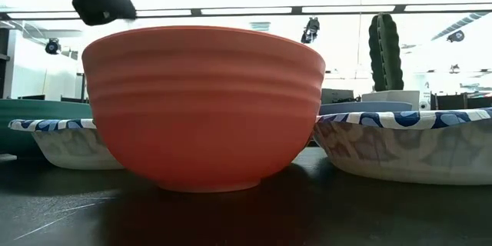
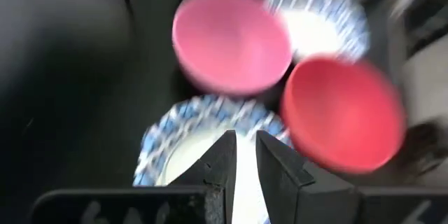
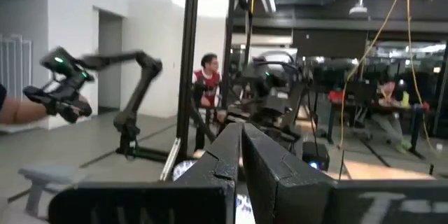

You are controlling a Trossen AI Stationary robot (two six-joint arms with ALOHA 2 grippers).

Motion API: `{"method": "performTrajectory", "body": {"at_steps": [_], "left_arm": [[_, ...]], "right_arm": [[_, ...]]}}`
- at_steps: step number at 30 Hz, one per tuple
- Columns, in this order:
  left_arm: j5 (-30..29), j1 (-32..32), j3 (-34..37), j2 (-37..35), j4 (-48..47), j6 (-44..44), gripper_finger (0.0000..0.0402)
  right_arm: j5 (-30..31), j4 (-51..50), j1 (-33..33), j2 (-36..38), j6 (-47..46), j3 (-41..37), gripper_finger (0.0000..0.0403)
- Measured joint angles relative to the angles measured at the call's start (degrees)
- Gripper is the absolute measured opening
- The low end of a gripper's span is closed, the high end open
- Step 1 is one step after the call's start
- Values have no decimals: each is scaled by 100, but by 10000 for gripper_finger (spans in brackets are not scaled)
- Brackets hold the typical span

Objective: Place and stack bowls onto a shelf
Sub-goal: Put the white patterned bowl on the shelf

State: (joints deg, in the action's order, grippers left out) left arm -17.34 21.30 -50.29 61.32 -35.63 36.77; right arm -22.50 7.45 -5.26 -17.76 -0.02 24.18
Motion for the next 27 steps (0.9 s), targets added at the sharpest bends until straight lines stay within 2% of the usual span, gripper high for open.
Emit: {"method": "performTrajectory", "body": {"at_steps": [5, 9, 17, 21, 27], "left_arm": [[11, -12, -726, 1145, -929, -139, 41], [0, -20, -1075, 1728, -1508, -359, 66], [-798, -159, -1117, 2353, -1552, -1032, 156], [-758, -496, -1108, 2667, -1520, -1416, 179], [-289, -914, -1103, 3045, -1309, -1955, 177]], "right_arm": [[1, -128, 0, 8, 205, -14, 9], [0, -120, -2, 8, 303, -15, 9], [0, -129, -2, 50, 546, -15, 9], [2, -139, -2, 49, 617, -15, 9], [2, -343, -2, 50, 611, -17, 9]]}}
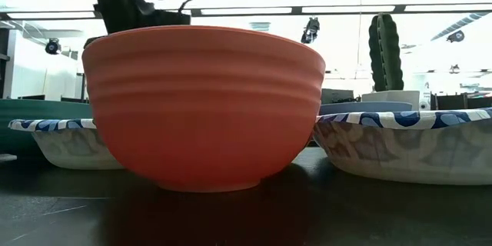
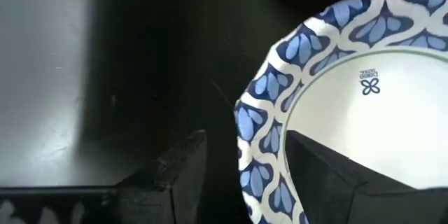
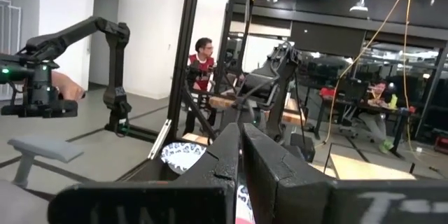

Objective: Place and stack bowls onto a shelf
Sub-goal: Put the white patterned bowl on the shelf

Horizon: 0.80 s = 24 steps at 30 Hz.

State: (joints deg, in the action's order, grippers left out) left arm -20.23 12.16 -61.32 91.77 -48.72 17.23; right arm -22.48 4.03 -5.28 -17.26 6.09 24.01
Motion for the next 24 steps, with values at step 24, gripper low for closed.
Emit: {"method": "performTrajectory", "body": {"at_steps": [24], "left_arm": [[479, -255, 362, 384, 634, -315, 94]], "right_arm": [[4, -89, 0, -2, 1, 0, 9]]}}
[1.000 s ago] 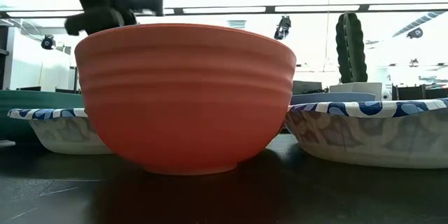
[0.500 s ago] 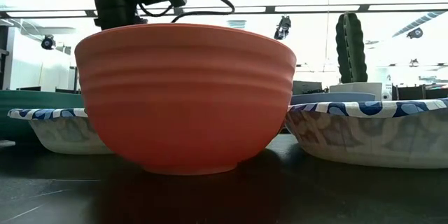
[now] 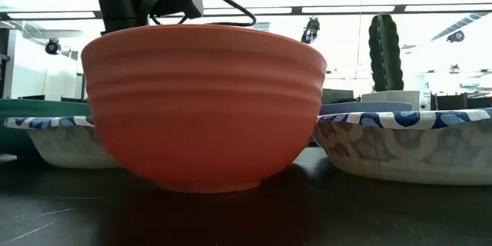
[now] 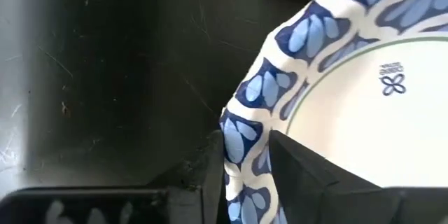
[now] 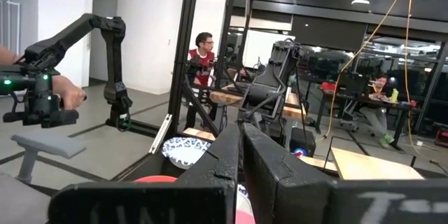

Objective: Place and stack bowls onto a shelf
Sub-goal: Put the white patterned bowl on the shelf

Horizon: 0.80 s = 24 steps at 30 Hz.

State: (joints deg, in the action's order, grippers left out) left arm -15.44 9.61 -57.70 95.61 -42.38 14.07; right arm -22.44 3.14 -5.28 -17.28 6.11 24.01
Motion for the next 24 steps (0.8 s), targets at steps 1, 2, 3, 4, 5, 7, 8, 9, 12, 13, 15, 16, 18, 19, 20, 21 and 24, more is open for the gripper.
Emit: {"method": "performTrajectory", "body": {"at_steps": [1, 2, 3, 4, 5, 7, 8, 9, 12, 13, 15, 16, 18, 19, 20, 21, 24], "left_arm": [[0, 0, 29, 0, 12, 8, 88], [0, 0, 50, 0, 20, 12, 82], [2, 0, 57, 0, 31, 12, 76], [0, 0, 60, -2, 34, 12, 71], [0, 0, 60, -2, 36, 12, 65], [2, 0, 60, -7, 37, 12, 52], [2, 2, 60, -9, 36, 9, 45], [7, 3, 60, -11, 35, -4, 37], [9, 9, 60, -31, -18, -46, 9], [7, 9, 60, -45, -42, -48, 6], [7, 9, 59, -105, -77, -51, 6], [7, 9, 50, -144, -125, -51, 5], [7, 9, 2, -246, -269, -51, 2], [7, 9, -36, -328, -315, -53, 2], [7, 9, -79, -427, -358, -53, 1], [7, 9, -139, -547, -425, -53, 1], [4, 8, -382, -949, -754, -107, 1]], "right_arm": [[0, 0, 0, 0, -2, 0, 9], [0, 0, 0, 0, -2, 0, 9], [0, 0, 0, 0, -1, 0, 9], [0, 0, 0, 0, -2, 0, 9], [0, 0, 0, 0, 0, 0, 9], [0, 0, 0, 0, 3, 0, 9], [0, 0, 0, 0, 3, 0, 9], [0, 0, 0, 0, 3, 0, 9], [0, 0, 0, 0, 3, 0, 9], [0, 0, 0, 0, 0, 0, 9], [0, 0, 0, 0, 0, 0, 9], [0, 0, 0, 0, 0, 0, 9], [0, 0, 0, 0, -1, 0, 9], [0, 2, 0, 0, 0, 0, 9], [0, 0, 0, 0, 0, 0, 9], [0, 2, 0, 0, 0, 0, 9], [2, 2, 0, 0, 0, 0, 9]]}}
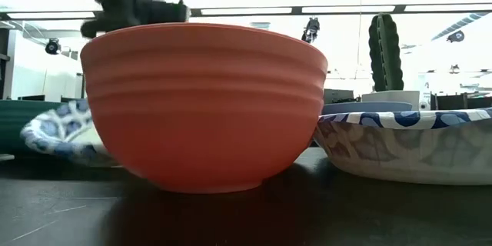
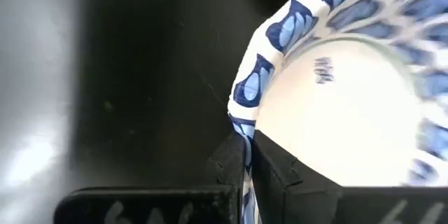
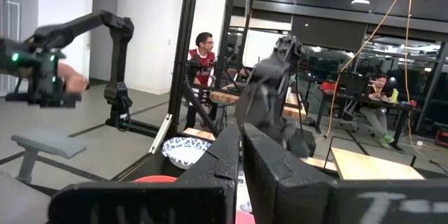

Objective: Place and stack bowls onto a shelf
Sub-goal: Put the white patterned bowl on the shelf

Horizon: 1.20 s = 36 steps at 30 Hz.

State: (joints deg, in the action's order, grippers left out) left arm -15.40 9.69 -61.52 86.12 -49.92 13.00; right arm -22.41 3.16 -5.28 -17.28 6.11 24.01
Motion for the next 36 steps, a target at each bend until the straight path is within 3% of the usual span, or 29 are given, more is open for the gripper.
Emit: {"method": "performTrajectory", "body": {"at_steps": [9, 13, 15, 17, 21, 24, 28, 36], "left_arm": [[-714, -684, -1278, -1381, -954, -388, 0], [-1954, -1635, -1720, -1743, -1137, -844, 0], [-2277, -2385, -1867, -1822, -1060, -965, 0], [-1944, -3208, -1952, -1850, -1061, -1092, 0], [-480, -4720, -1954, -1763, -1055, -1160, 0], [-50, -5429, -1843, -1625, -1032, -1204, 0], [-18, -5819, -1761, -1423, -1003, -1432, 0], [-87, -5835, -1751, -1060, -943, -1617, 22]], "right_arm": [[11, 4, -2, -2, 4, 0, 9], [51, 7, 0, -2, 11, 0, 9], [55, 7, 0, -2, 12, 0, 9], [57, 7, 0, -2, 11, 0, 9], [68, 11, 0, -2, 15, 0, 9], [105, 11, -1, -2, 13, 0, 9], [121, 10, -2, -2, 5, 0, 9], [146, 9, 0, -2, 39, -2, 9]]}}
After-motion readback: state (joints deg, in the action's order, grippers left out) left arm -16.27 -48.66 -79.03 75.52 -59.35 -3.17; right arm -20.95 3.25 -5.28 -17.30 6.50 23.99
